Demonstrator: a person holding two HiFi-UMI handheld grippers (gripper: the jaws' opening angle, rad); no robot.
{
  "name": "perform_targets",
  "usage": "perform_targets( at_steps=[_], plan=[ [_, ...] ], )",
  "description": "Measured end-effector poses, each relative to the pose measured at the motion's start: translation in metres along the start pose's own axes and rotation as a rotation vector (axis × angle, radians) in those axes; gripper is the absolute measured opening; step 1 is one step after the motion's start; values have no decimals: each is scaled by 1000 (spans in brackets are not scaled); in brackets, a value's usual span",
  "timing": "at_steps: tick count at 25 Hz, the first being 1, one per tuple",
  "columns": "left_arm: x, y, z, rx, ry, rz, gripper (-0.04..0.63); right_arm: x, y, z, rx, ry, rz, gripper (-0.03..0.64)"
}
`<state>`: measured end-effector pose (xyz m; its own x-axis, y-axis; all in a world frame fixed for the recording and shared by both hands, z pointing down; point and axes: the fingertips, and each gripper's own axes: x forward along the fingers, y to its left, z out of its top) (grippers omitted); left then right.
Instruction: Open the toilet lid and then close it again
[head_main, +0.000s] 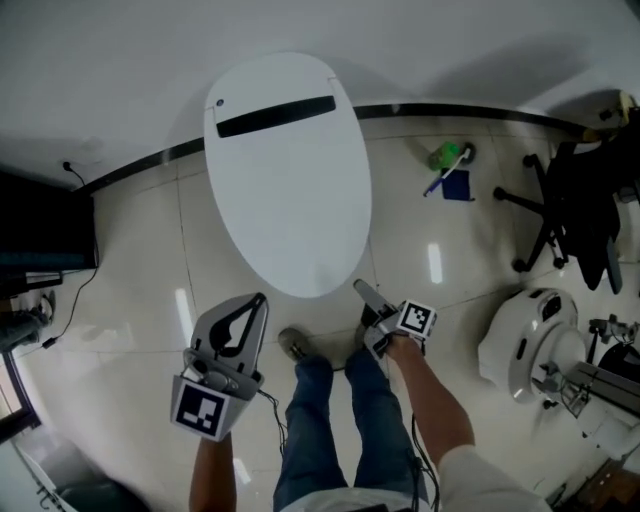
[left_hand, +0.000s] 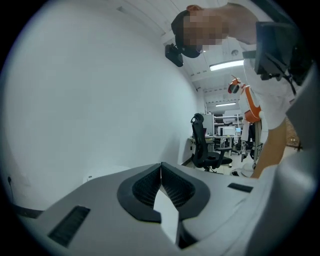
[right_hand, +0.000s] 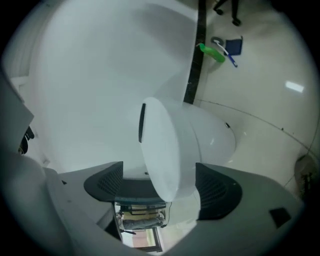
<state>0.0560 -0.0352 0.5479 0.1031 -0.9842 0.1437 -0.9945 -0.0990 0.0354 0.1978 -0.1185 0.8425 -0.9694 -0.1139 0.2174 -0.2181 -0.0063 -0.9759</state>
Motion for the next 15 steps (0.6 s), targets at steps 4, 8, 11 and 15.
perform_targets(
  at_steps=[4, 8, 11, 15],
  plan=[
    [6, -5, -46, -36, 18, 16, 3, 36, -50, -6, 43, 15, 21, 466],
    [2, -5, -78, -64, 53, 31, 3, 58, -60, -4, 54, -20, 25, 466],
    [-4, -1, -85, -80, 61, 53, 3, 64, -61, -3, 80, -52, 7, 465],
    [-11, 4, -81, -88, 47, 75, 3, 61, -70, -3, 83, -60, -59, 426]
  ],
)
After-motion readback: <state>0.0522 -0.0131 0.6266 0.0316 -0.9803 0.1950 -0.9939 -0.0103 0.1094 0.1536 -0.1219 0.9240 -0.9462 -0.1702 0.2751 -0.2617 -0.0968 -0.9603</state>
